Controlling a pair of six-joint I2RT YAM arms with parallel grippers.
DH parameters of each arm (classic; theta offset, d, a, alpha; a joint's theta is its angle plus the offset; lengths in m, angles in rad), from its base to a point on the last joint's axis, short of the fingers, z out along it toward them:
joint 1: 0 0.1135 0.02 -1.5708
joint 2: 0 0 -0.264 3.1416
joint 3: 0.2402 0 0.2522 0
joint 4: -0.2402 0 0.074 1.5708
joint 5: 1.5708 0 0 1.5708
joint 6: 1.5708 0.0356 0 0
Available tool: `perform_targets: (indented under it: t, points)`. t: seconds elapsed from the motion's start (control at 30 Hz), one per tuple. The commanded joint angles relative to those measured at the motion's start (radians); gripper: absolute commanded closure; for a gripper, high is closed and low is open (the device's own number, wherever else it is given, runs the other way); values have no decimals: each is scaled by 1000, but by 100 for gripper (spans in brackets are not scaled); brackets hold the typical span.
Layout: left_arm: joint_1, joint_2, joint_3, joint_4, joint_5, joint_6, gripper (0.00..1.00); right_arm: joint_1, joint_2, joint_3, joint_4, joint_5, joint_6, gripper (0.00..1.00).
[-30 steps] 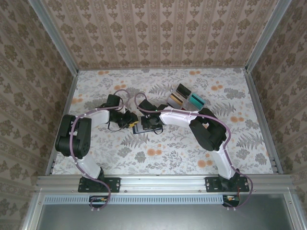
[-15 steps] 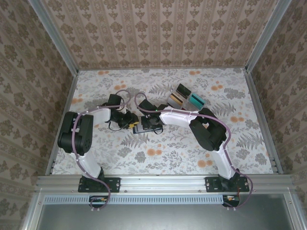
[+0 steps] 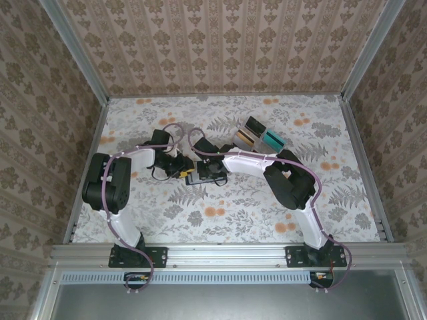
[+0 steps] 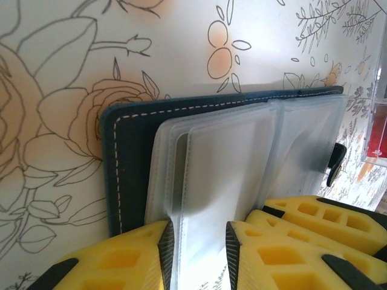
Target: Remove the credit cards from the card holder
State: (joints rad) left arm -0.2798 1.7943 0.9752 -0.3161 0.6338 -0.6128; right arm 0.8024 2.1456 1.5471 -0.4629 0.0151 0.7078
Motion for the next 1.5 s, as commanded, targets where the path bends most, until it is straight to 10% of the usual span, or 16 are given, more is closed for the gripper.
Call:
perform_targets:
  t: [0.0,1.47]
  points:
    - [-14,25,29,-52,49,52,69,-9,43,-37,-86,4,1,86]
    - [-55,5,36,-108,-18,63,67,-65,16,-145,47,-137,81,98]
